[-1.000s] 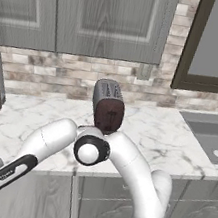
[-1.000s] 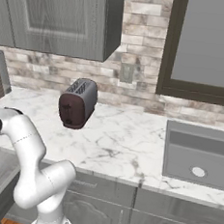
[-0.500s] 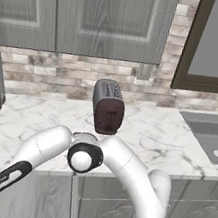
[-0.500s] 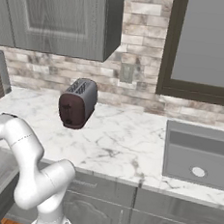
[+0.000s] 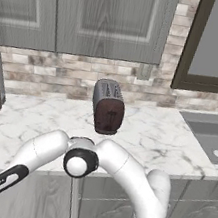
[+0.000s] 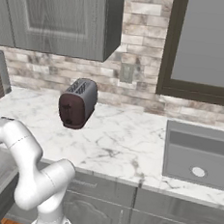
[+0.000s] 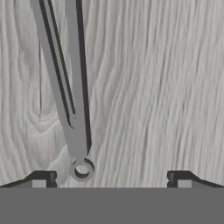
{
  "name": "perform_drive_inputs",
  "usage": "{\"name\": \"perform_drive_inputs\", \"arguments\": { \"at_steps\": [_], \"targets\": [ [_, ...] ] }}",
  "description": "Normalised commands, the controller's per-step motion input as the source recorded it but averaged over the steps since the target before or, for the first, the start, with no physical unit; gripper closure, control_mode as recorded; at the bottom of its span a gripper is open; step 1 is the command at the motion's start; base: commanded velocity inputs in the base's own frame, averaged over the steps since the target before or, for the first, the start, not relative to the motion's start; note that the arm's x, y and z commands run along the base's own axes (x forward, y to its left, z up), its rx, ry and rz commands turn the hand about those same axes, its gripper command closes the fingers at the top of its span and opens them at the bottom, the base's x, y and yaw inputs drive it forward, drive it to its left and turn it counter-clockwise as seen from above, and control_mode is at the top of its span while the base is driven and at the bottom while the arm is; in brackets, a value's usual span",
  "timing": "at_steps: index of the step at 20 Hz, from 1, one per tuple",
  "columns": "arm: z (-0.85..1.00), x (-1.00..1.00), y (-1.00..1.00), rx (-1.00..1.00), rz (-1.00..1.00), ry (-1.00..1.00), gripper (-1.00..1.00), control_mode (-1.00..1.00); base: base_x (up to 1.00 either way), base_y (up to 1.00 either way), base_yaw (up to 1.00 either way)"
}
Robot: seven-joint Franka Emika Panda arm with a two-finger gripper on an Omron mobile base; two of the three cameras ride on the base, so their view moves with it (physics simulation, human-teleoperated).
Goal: Take the tongs from the drawer on the left and place them on the dining counter next to the tray containing the kebab skewer.
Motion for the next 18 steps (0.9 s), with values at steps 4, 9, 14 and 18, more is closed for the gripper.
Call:
{"name": "perform_drive_inputs", "arguments": {
  "at_steps": [4, 9, 14, 18],
  "targets": [
    [-0.14, 0.21, 0.11, 0.00, 0.00, 0.00, -1.00, -1.00, 0.00, 0.00, 0.00],
    [-0.07, 0.26, 0.19, 0.00, 0.00, 0.00, -1.00, -1.00, 0.00, 0.00, 0.00],
    [-0.05, 0.08, 0.21, 0.00, 0.00, 0.00, -1.00, -1.00, 0.00, 0.00, 0.00],
    [-0.08, 0.00, 0.27, 0.00, 0.00, 0.00, -1.00, -1.00, 0.00, 0.00, 0.00]
  ]
}}
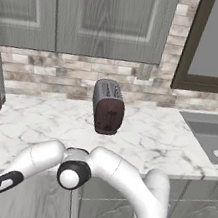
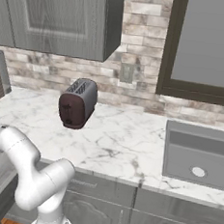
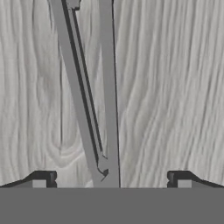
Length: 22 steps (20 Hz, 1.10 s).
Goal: Take the tongs from the drawer on the left and place them on the dining counter next to the tray containing the kebab skewer.
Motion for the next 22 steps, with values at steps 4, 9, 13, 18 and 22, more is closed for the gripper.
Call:
{"name": "perform_drive_inputs", "arguments": {
  "at_steps": [4, 9, 13, 18, 22],
  "targets": [
    [-0.12, 0.06, 0.25, 0.00, 0.00, 0.00, -1.00, -1.00, 0.00, 0.00, 0.00],
    [-0.17, 0.10, 0.17, 0.00, 0.00, 0.00, -1.00, -1.00, 0.00, 0.00, 0.00],
    [-0.11, 0.04, 0.00, 0.00, 0.00, 0.00, -1.00, -1.00, 0.00, 0.00, 0.00],
    [-0.04, 0.00, 0.00, -0.01, 0.00, 0.04, -1.00, -1.00, 0.00, 0.00, 0.00],
    [0.00, 0.00, 0.00, 0.00, 0.00, 0.01, -1.00, -1.00, 0.00, 0.00, 0.00]
  ]
}}
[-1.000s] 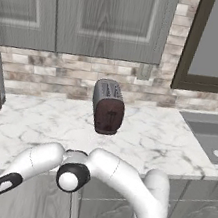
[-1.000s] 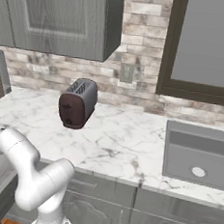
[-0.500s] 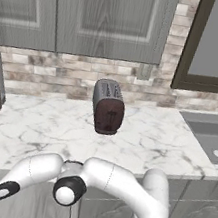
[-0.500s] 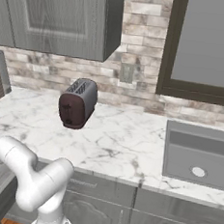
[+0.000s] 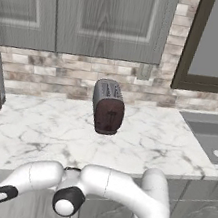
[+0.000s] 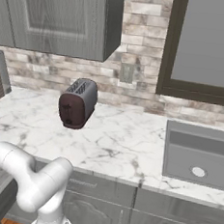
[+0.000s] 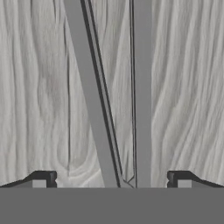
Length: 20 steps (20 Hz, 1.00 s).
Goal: Take the tongs from the drawer on the left and place them on the dining counter next to the tray containing the kebab skewer.
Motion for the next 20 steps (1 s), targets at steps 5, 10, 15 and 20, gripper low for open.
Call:
{"name": "perform_drive_inputs", "arguments": {
  "at_steps": [5, 10, 15, 20],
  "targets": [
    [0.00, 0.00, 0.00, 0.00, 0.00, 0.00, 1.00, -1.00, 0.00, 0.00, 0.00],
    [0.00, 0.00, 0.00, 0.00, 0.00, 0.00, 1.00, -1.00, 0.00, 0.00, 0.00],
    [0.00, 0.00, 0.00, 0.00, 0.00, 0.00, 1.00, -1.00, 0.00, 0.00, 0.00],
    [0.02, -0.07, 0.00, 0.00, 0.01, -0.01, 1.00, -1.00, 0.00, 0.00, 0.00]
  ]
}}
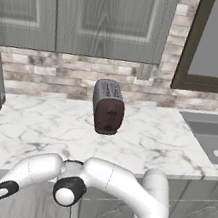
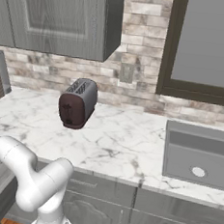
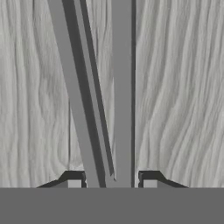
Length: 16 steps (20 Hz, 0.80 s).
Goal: Take the tongs from the drawer on the left and place them on the dining counter next to the tray containing the kebab skewer.
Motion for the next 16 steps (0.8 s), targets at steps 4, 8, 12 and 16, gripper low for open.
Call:
{"name": "perform_drive_inputs", "arguments": {
  "at_steps": [4, 8, 12, 16],
  "targets": [
    [0.43, -0.19, 0.00, 0.00, 0.07, 0.00, 1.00, -1.00, 0.00, 0.00, 0.00],
    [0.56, -0.26, 0.00, 0.00, 0.06, 0.00, 1.00, -1.00, 0.00, 0.00, 0.00],
    [0.37, -0.26, 0.00, 0.00, 0.02, 0.00, 1.00, -1.00, 0.00, 0.00, 0.00],
    [0.28, -0.26, 0.00, 0.00, 0.01, 0.00, 1.00, -1.00, 0.00, 0.00, 0.00]
  ]
}}
